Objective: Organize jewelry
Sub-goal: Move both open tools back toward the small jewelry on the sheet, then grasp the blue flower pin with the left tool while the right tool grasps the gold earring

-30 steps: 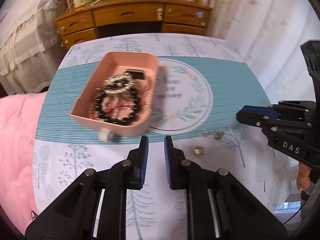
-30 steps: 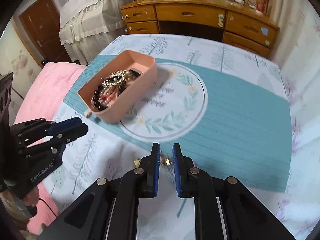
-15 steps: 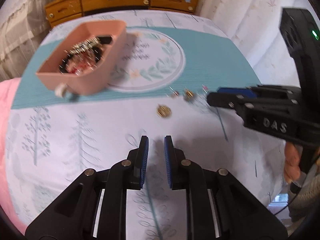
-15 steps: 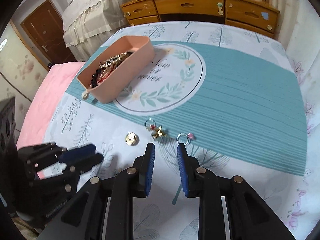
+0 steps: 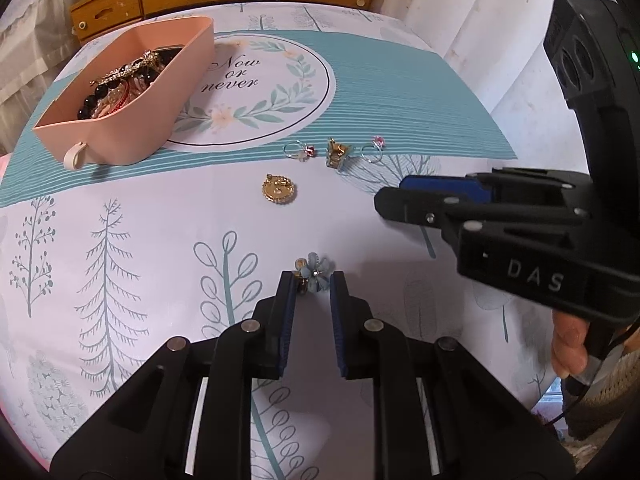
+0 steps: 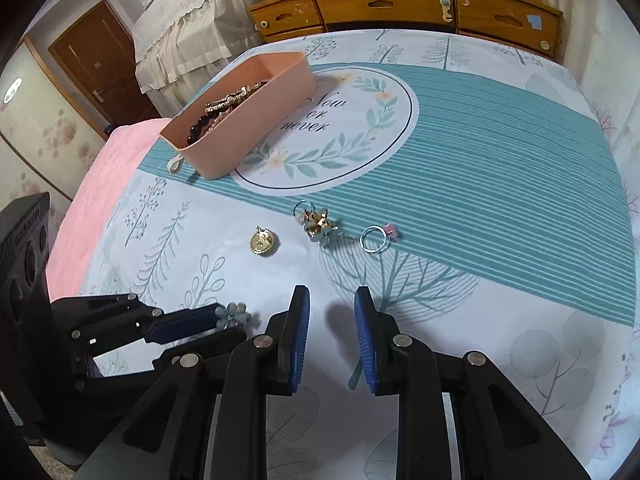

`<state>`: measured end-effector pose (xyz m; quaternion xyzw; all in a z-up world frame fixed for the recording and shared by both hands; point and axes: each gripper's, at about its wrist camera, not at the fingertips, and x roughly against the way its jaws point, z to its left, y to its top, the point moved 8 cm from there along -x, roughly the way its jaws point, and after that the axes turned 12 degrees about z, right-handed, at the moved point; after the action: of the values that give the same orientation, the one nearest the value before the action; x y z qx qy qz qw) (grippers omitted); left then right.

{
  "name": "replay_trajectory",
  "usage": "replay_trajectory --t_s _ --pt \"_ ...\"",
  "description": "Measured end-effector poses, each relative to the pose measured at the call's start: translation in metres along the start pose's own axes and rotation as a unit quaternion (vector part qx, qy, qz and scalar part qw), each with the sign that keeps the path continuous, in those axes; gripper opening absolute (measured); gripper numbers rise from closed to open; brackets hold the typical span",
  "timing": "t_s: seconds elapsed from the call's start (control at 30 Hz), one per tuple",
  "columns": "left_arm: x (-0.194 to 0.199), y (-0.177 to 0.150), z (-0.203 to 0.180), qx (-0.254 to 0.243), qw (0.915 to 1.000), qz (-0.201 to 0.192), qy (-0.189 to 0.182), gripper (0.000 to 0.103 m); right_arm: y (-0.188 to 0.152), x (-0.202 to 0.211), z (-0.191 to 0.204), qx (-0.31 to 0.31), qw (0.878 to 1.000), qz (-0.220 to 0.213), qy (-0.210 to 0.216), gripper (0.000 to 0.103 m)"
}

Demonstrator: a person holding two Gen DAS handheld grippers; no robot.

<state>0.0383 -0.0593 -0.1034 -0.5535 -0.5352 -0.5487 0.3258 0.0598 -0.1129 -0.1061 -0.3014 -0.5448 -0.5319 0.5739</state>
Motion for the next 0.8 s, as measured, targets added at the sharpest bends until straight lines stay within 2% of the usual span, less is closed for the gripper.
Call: replay_trajectory --t_s 0.3,0.5,0.53,0.57,0.63,0.8 --pt "0.004 0.006 0.016 0.021 0.9992 -0.025 0.024 0.014 0.004 0.001 0.002 0.010 1.000 -0.014 0.000 0.023" --pt "0.011 0.010 0.033 0.046 0.9979 -0.041 0.019 0.012 0.014 0.001 0.009 0.045 0.998 -0.032 -0.010 0.024" --pt "0.012 0.010 0.035 0.048 0.9977 -0.045 0.019 0.012 0.017 0.000 0.010 0.051 0.998 -0.035 -0.016 0.028" --pt "0.014 0.011 0.037 0.051 0.9974 -0.048 0.018 0.012 0.019 0.000 0.012 0.059 0.997 -0.041 -0.026 0.038" --pt "0.018 0.013 0.042 0.056 0.9968 -0.054 0.016 0.012 0.024 0.000 0.016 0.078 0.994 -0.058 -0.045 0.050" --pt "0.026 0.014 0.048 0.061 0.9958 -0.068 0.011 0.012 0.034 -0.006 0.024 0.110 0.989 -0.073 -0.072 0.053"
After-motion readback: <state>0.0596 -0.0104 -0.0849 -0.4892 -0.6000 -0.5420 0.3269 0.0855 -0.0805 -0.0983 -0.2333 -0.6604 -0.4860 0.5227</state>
